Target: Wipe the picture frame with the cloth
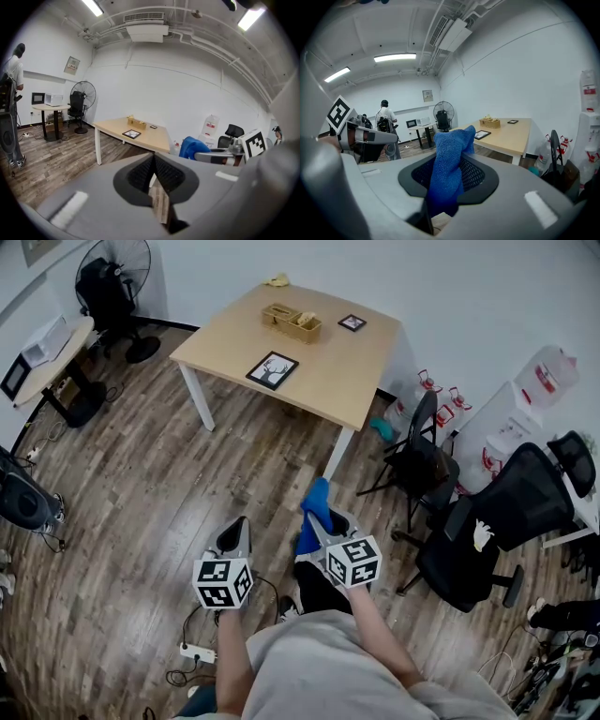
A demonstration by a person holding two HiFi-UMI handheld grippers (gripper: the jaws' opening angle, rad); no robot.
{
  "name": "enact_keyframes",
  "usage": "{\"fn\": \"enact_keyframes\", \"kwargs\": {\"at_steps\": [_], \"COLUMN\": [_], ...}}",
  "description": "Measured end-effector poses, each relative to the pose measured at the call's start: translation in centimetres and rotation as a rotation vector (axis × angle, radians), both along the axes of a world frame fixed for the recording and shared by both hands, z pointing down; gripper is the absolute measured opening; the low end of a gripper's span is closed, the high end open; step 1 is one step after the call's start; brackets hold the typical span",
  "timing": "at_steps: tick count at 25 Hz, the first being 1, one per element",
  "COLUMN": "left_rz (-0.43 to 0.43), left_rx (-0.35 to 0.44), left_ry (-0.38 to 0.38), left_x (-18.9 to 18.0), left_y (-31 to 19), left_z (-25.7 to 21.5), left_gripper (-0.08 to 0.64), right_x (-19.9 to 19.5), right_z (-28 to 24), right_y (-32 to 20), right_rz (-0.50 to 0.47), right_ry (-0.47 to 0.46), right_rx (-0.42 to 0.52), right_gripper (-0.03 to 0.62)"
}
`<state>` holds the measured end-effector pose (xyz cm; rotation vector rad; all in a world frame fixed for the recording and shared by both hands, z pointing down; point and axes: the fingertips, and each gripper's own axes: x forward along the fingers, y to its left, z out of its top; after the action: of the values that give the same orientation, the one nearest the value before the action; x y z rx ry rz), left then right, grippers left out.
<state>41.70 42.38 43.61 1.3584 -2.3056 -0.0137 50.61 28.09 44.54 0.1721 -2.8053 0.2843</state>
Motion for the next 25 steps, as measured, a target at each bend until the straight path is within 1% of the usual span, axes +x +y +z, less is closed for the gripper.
{"fn": "enact_keyframes", "kwargs": {"at_steps": [4, 8, 12, 20, 25], "left_rz": [-0.004, -0.011, -0.034, -0.060, -0.057], "left_rx": [-0.009, -0.031, -0.052, -0.070, -0.073], "left_ry": [-0.006, -0.023, -0.057, -0.067, -0.073], "left_x": [-1.9, -4.7, -9.0, -17.4, -22.5], "left_y": [-0.5, -1.8, -2.4, -5.8, -9.4], "left_z": [0.5, 0.7, -0.1, -0.9, -1.5], "left_gripper": [0.051, 0.051, 0.051, 0.051, 0.051], "right_x": [-2.4, -5.6, -10.3, -19.1, -24.3], "right_z": [0.7, 1.6, 1.5, 1.7, 1.4], "right_y": [-0.5, -2.1, -3.4, -7.0, -10.7], "right_rz": [-0.016, -0.032, -0.055, -0.097, -0.098], "right_ry": [-0.002, -0.005, -0.022, -0.011, -0.018], "right_rx": [-0.010, -0.035, -0.066, -0.091, -0.095], "right_gripper": [0.104, 0.104, 0.104, 0.104, 0.104]}}
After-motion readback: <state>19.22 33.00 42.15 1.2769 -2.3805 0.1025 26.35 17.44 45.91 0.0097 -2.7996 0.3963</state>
